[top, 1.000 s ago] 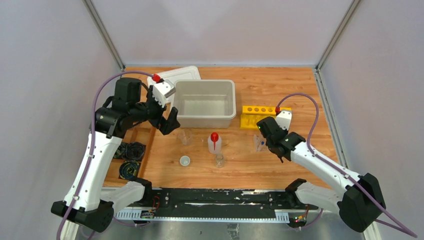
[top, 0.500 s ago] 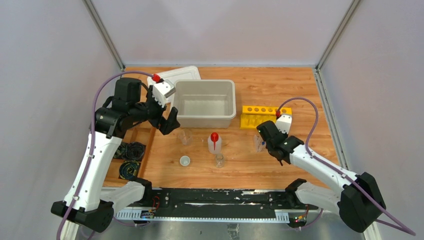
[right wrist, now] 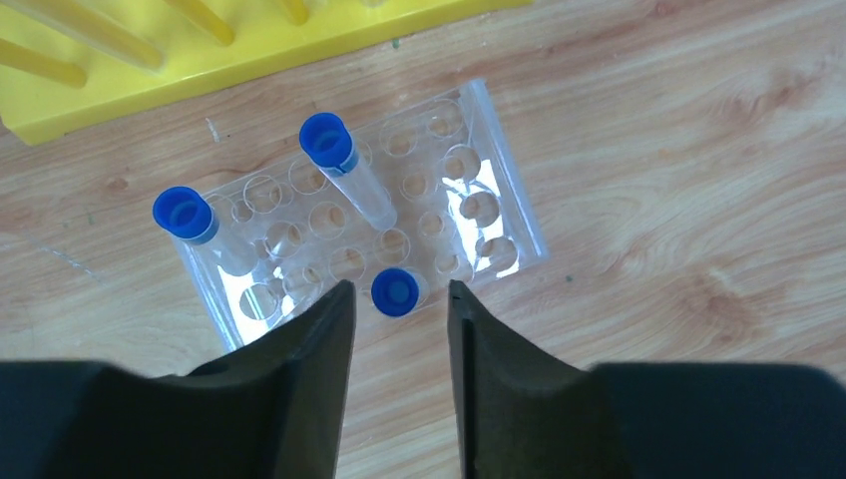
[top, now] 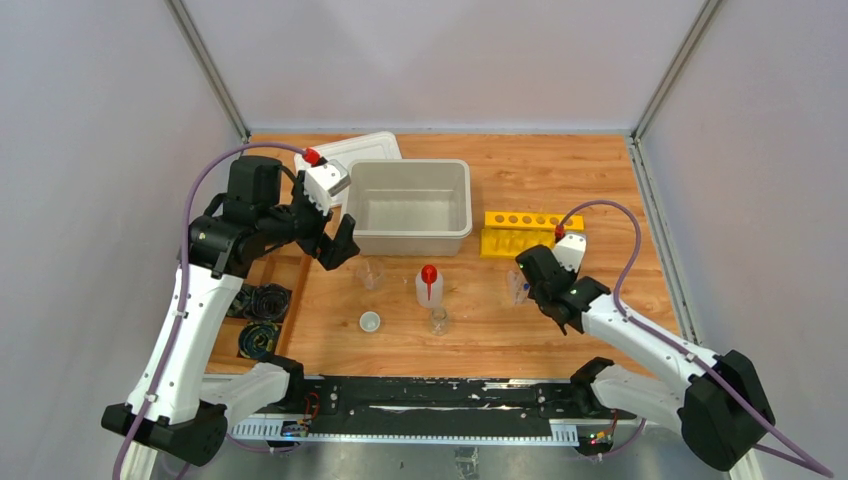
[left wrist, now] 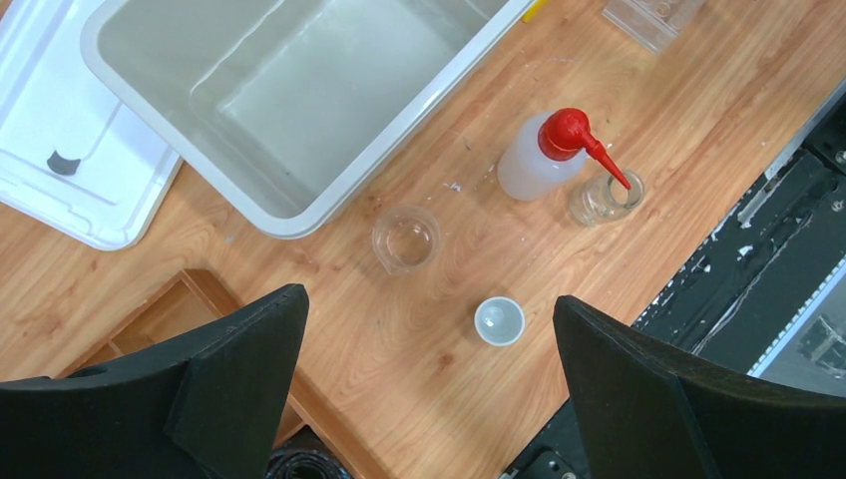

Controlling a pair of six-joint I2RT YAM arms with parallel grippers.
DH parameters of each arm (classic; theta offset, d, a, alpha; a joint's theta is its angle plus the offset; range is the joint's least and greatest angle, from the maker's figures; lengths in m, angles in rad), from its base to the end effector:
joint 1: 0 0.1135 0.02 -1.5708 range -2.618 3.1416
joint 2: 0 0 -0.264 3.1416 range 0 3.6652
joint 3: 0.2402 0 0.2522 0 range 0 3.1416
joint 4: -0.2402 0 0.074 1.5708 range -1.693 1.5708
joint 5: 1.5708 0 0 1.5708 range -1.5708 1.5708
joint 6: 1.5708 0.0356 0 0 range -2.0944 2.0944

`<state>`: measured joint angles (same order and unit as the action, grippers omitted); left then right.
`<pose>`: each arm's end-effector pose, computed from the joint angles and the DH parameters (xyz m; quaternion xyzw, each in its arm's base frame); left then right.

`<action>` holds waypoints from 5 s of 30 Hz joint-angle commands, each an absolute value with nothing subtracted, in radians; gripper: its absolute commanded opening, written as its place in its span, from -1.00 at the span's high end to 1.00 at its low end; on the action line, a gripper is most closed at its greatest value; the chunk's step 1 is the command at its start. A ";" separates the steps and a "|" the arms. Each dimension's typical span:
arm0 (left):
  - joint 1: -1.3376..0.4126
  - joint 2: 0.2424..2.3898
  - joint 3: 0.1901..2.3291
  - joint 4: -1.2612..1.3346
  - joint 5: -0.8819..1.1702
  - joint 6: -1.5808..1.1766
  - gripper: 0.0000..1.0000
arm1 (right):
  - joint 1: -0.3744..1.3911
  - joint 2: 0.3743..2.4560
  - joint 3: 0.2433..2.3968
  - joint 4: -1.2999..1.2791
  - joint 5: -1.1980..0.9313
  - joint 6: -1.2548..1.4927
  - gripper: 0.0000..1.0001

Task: Organize the chemistry lab equipment

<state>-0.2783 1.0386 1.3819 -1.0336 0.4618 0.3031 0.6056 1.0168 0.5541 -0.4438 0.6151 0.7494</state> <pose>0.1669 -0.0642 0.4125 0.3459 0.8157 -0.2019 0.4174 0.1684 0.0916 0.2012 0.1632 0.8916 -0.0282 0.4215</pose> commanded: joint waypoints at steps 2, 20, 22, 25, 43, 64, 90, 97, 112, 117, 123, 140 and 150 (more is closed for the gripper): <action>-0.281 1.025 1.412 -1.016 0.457 0.311 -1.00 | 0.594 0.921 0.592 -0.521 0.610 0.768 -0.08; -0.271 1.061 1.427 -1.017 0.424 0.269 -1.00 | 0.685 1.038 1.015 -0.536 0.383 0.633 0.02; -0.259 1.070 1.424 -1.017 0.426 0.264 -1.00 | 0.772 1.110 1.077 -0.537 0.362 0.613 -0.04; -0.238 1.079 1.423 -1.017 0.435 0.264 -1.00 | 0.880 1.211 1.139 -0.503 0.311 0.557 -0.19; -0.196 1.059 1.385 -1.017 0.447 0.271 -1.00 | 1.055 1.628 1.366 -0.580 0.304 0.455 -0.36; -0.196 1.056 1.404 -1.017 0.454 0.267 -1.00 | 0.984 1.445 1.521 -0.651 0.196 0.431 1.00; -0.196 1.032 1.384 -1.016 0.472 0.281 -1.00 | 0.655 2.098 2.067 -0.468 -0.228 0.534 1.00; -0.196 1.023 1.378 -1.017 0.474 0.290 -1.00 | 0.645 2.134 1.965 -0.349 -0.195 0.499 1.00; -0.196 1.020 1.370 -1.015 0.474 0.303 -1.00 | 0.653 2.007 1.936 -0.477 0.165 0.284 -0.49; -0.196 1.023 1.371 -1.015 0.473 0.301 -1.00 | 0.692 1.951 1.953 -0.515 0.303 0.213 -0.57; -0.196 1.039 1.376 -1.015 0.445 0.289 -1.00 | 0.778 1.776 1.814 -0.470 0.275 0.205 -0.39; -0.047 1.095 1.433 -1.017 0.378 0.249 -1.00 | 1.140 1.814 1.556 -0.314 0.050 0.145 -0.12; 0.101 1.121 1.446 -1.048 0.416 0.279 -1.00 | 1.140 2.002 1.658 -0.346 0.049 0.065 -0.01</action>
